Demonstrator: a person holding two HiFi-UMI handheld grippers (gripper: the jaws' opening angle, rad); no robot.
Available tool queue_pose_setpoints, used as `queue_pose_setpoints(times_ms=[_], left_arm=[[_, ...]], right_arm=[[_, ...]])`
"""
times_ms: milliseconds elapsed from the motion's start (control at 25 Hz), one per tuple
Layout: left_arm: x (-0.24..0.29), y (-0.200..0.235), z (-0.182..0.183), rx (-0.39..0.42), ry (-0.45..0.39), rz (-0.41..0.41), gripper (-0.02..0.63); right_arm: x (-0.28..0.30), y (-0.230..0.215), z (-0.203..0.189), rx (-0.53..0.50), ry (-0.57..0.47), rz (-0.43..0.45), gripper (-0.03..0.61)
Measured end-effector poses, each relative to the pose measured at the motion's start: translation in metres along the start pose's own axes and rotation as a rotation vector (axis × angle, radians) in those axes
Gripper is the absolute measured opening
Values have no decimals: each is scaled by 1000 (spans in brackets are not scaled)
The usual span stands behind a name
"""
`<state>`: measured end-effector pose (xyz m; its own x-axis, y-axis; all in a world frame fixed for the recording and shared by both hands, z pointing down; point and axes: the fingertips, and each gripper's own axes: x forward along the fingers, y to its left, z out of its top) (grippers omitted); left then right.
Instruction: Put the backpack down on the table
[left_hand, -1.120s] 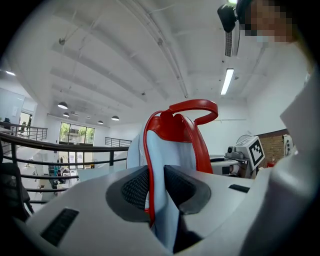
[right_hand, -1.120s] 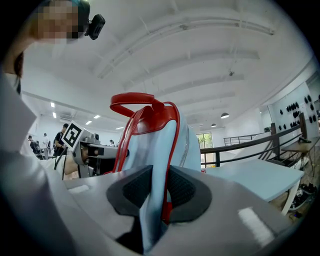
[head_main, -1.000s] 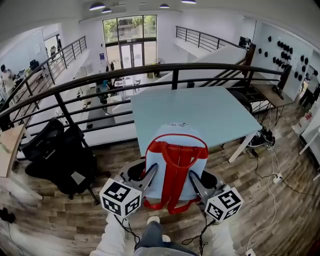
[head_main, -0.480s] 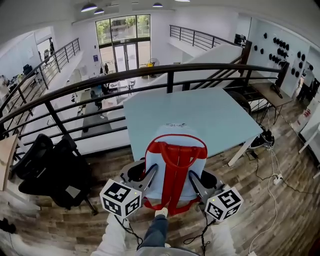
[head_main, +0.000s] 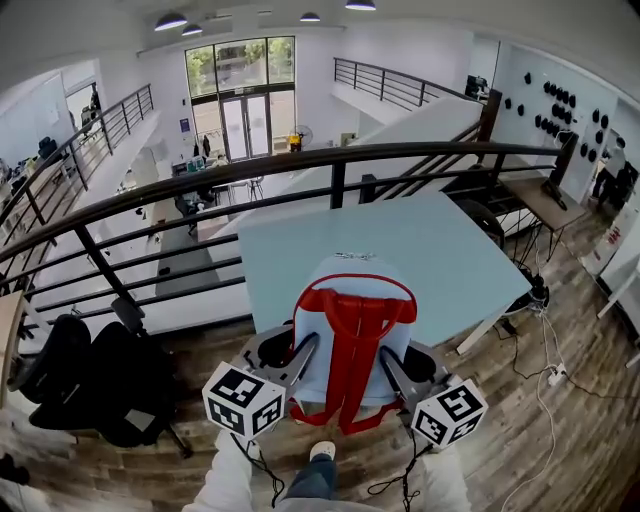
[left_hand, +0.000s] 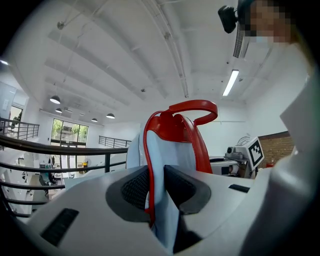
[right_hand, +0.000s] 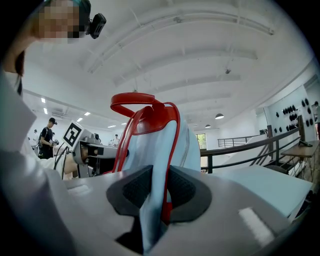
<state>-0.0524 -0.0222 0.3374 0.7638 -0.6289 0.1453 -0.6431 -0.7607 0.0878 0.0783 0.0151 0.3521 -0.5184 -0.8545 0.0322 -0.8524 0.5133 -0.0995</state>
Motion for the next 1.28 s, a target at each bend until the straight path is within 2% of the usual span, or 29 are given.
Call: queue_pose_setpoints(times_ms=[280,560,920,1280], left_arm=[[61,62,22,3,5,-15,94],[111,118,26,1,8,-24,94],[150,166,23,-17,22,-24,94],[176,192,13,-29,48,-21,94]], right_arm=[[70,-48,16,-23,5,-19,97],[131,-88,14,-32,11,-34,97],[185,-119,7,-32,35,-37,98],[214,-140,-6,-33,68,-27,100]])
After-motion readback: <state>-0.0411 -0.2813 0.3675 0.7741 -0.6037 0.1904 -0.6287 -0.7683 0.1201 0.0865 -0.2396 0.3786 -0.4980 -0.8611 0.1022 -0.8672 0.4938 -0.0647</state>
